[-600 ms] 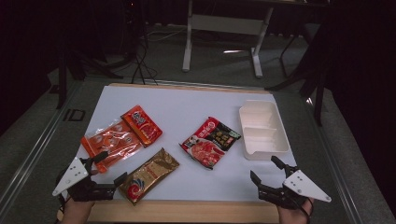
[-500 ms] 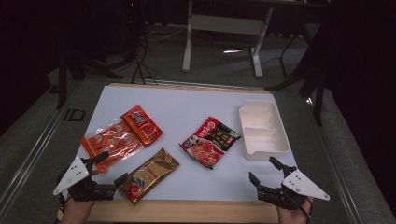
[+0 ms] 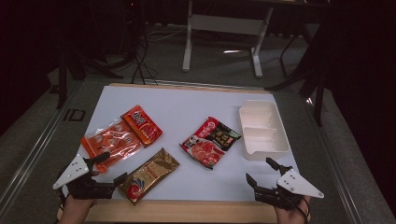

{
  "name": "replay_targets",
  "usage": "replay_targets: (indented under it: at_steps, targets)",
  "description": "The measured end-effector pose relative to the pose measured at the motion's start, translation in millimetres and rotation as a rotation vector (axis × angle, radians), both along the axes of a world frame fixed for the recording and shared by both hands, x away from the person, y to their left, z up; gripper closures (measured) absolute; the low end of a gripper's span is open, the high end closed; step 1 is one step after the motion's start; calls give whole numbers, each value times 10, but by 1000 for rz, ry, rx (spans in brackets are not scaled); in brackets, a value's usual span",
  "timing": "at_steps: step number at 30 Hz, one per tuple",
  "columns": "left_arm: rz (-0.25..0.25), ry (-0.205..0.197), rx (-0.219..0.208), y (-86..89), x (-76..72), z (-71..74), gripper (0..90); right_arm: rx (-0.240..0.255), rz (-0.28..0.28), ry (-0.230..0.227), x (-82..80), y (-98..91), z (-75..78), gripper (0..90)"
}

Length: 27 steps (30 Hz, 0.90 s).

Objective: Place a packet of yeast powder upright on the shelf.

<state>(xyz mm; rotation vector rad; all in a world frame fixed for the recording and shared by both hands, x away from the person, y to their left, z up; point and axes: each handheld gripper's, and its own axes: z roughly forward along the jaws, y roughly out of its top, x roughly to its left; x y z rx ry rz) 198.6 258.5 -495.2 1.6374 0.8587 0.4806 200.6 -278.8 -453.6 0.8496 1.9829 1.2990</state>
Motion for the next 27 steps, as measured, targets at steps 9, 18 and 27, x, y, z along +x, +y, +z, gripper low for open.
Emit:
replay_targets:
  at_steps: [9, 18, 27]
  targets:
    - [-26, 22, -17, 8, 10, 48, 11, -5, 32, 11, -45, 78, 18, 131]
    - [-162, 5, 56, -187, 13, 216, 11, 79, 48, 28, -74, 66, 66, 104]
    - [-196, 13, 80, -230, 156, 370, 11, 61, 66, 47, -96, 124, 65, 102]
